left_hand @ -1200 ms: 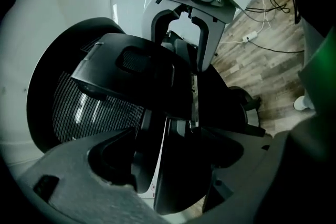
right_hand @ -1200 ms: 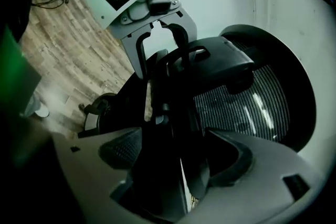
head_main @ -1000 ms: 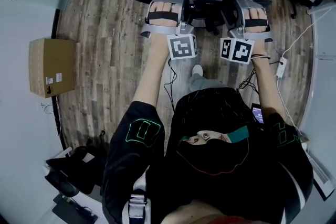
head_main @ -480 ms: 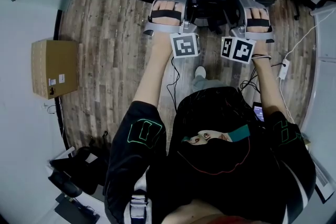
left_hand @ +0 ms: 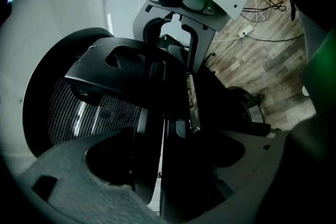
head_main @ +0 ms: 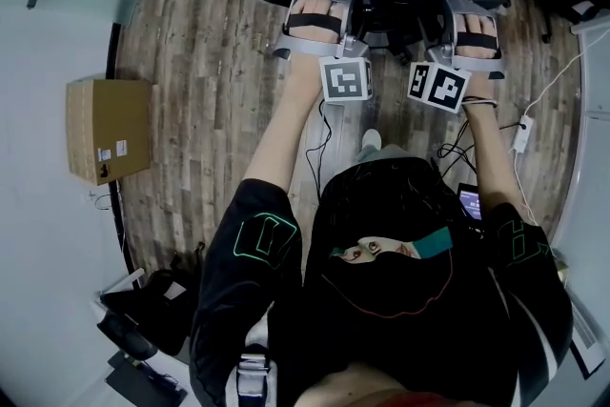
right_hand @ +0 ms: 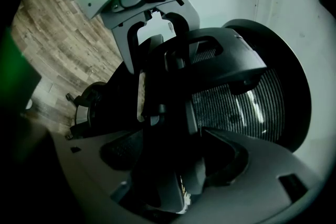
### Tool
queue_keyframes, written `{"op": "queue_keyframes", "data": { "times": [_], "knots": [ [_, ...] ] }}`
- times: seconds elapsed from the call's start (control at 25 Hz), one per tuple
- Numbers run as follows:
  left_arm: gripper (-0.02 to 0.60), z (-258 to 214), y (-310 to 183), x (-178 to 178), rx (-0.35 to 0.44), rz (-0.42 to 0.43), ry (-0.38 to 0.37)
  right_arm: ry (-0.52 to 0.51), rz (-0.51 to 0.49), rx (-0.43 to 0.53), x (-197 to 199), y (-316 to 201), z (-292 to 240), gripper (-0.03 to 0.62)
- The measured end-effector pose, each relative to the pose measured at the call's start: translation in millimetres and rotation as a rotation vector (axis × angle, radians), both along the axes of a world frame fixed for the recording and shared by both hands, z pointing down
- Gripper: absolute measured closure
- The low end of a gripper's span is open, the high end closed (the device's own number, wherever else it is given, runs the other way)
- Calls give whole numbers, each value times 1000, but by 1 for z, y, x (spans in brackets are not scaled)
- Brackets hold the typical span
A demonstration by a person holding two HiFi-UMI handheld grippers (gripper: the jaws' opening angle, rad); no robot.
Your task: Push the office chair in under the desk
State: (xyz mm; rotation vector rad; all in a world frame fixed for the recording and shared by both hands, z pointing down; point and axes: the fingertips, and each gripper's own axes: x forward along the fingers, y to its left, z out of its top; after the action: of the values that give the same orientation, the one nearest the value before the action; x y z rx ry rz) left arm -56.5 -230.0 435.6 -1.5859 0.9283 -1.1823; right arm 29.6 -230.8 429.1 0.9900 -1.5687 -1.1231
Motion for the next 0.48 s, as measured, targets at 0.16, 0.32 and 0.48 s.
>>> {"op": "queue_keyframes", "data": {
  "times": [0.16, 0.32, 0.48],
  "knots": [
    [158, 2, -13, -3, -6, 12, 11, -2, -10, 15, -4, -12, 1, 246],
    [158, 4, -33, -16, -11, -25, -2, -8, -15, 30, -14, -26, 1, 246],
    [160, 6, -57, -27, -24, -35, -22, -18, 0, 35, -25, -44, 5, 246]
  ]
}}
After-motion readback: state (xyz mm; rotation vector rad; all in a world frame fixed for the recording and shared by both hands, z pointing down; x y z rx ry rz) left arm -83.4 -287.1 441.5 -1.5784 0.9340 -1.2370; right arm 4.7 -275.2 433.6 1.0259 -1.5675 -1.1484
